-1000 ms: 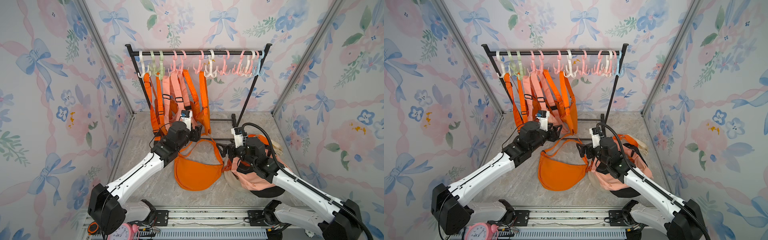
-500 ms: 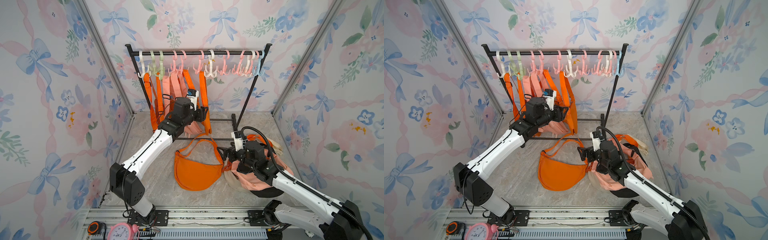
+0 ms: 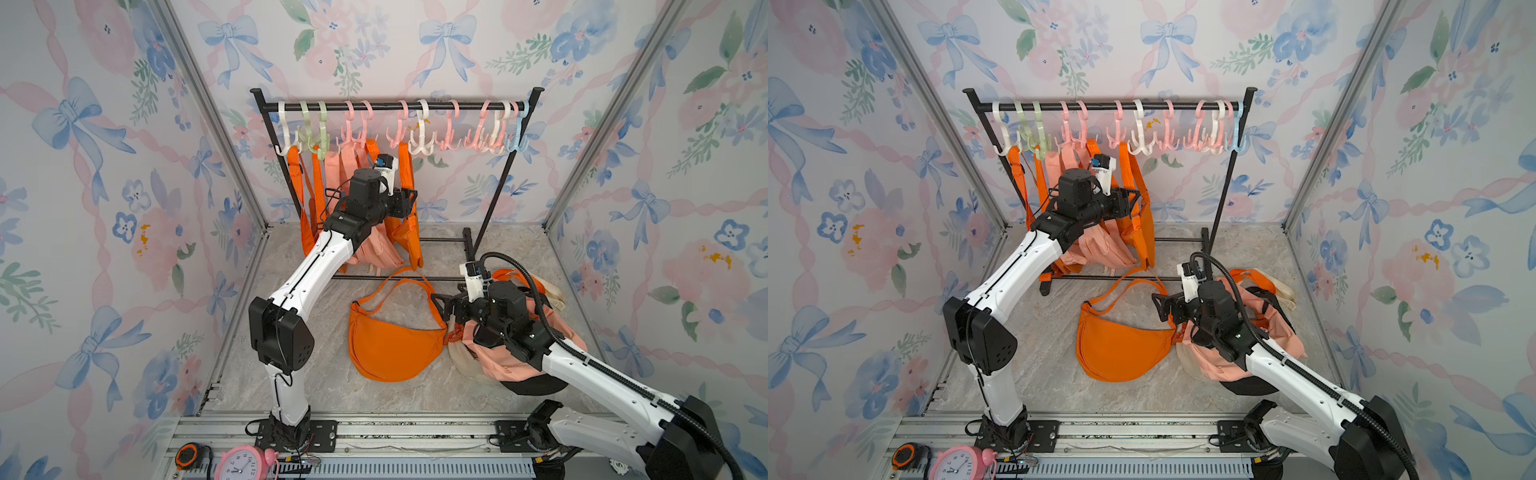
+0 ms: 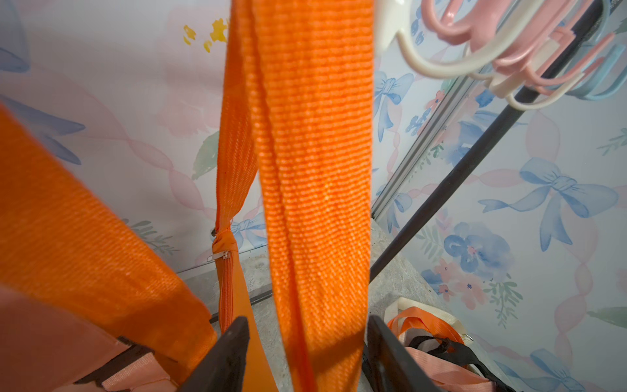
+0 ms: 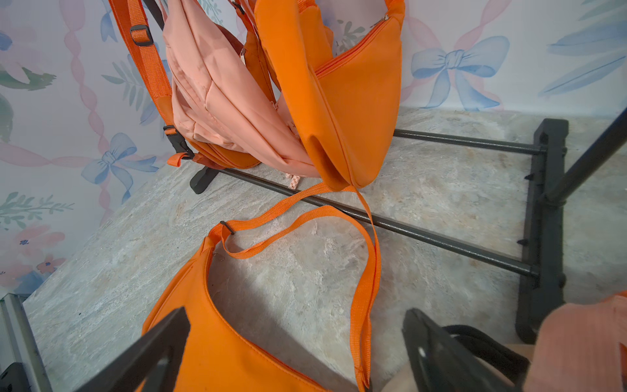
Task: Take the bag off the hook
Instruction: Pick up the bag from the hook.
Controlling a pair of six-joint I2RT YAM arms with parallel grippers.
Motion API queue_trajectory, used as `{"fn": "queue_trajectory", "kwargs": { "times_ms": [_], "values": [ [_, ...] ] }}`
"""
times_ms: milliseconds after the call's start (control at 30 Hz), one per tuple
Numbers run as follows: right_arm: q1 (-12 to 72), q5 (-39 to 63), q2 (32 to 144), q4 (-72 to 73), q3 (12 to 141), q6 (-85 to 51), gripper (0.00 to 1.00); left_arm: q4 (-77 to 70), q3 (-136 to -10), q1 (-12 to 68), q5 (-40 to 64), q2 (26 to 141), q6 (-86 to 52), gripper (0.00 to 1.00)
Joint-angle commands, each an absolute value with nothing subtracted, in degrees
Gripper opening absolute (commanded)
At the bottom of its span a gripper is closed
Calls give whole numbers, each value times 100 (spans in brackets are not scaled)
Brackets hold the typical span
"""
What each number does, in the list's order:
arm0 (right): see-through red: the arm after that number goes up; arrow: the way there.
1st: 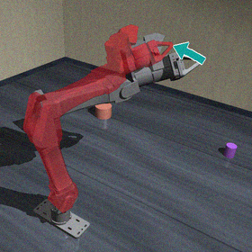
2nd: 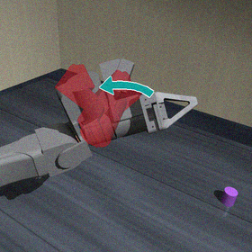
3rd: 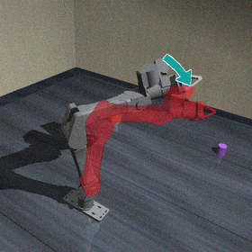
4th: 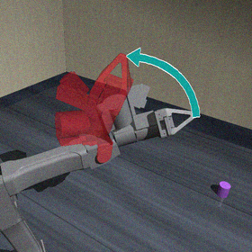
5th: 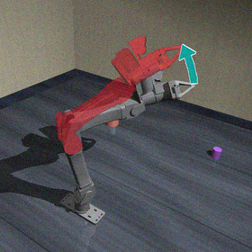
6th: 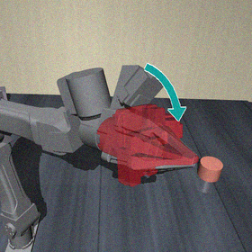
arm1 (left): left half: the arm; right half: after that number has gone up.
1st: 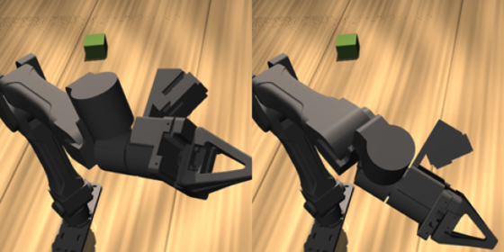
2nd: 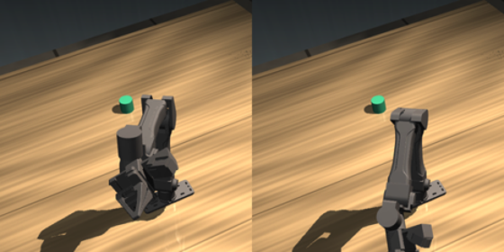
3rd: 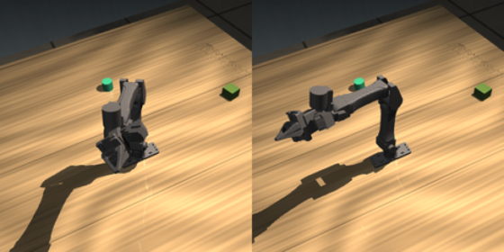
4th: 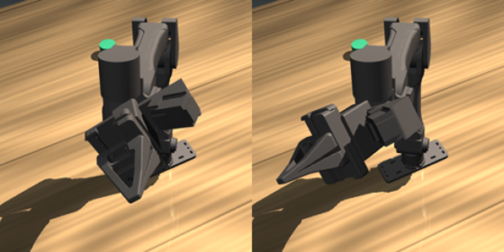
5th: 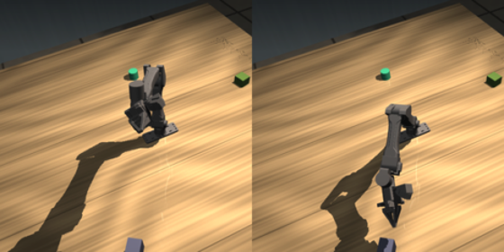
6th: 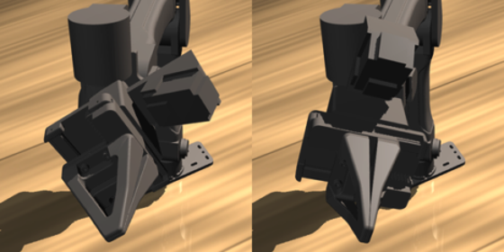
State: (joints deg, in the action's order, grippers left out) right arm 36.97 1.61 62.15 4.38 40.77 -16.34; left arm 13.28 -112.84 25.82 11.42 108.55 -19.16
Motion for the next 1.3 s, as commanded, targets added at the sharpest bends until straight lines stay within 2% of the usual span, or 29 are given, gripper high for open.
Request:
{"fn": "queue_trajectory", "kwargs": {
  "times_ms": [0, 67, 233, 300, 333, 700, 967, 1267],
  "values": [
    [3762, 333, 6349, 634, 4143, -1696, 98, 1409, -11649, 2549, 1365, 11034, -1924, 54],
    [3762, 361, 6435, 624, 4170, -1679, 97, 1410, -11777, 2549, 1398, 11118, -1925, 45],
    [3766, 372, 6585, 640, 4204, -1626, 96, 1415, -12010, 2549, 1516, 11250, -1908, 11],
    [3749, 406, 6630, 658, 4233, -1642, 95, 1405, -12027, 2549, 1550, 11229, -1907, 1],
    [3743, 458, 6651, 695, 4244, -1681, 94, 1409, -12025, 2549, 1560, 11202, -1890, 0],
    [3634, 826, 7161, 996, 4879, -1810, 90, 1398, -11434, 2671, 1408, 10431, -1681, 0],
    [3394, 1002, 7615, 921, 5673, -1582, 92, 1016, -10356, 2716, 1175, 9579, -1566, 0],
    [2872, 1535, 8635, 1514, 6776, -1109, 95, 934, -10015, 2613, 1165, 9277, -1677, 0]
  ]
}}
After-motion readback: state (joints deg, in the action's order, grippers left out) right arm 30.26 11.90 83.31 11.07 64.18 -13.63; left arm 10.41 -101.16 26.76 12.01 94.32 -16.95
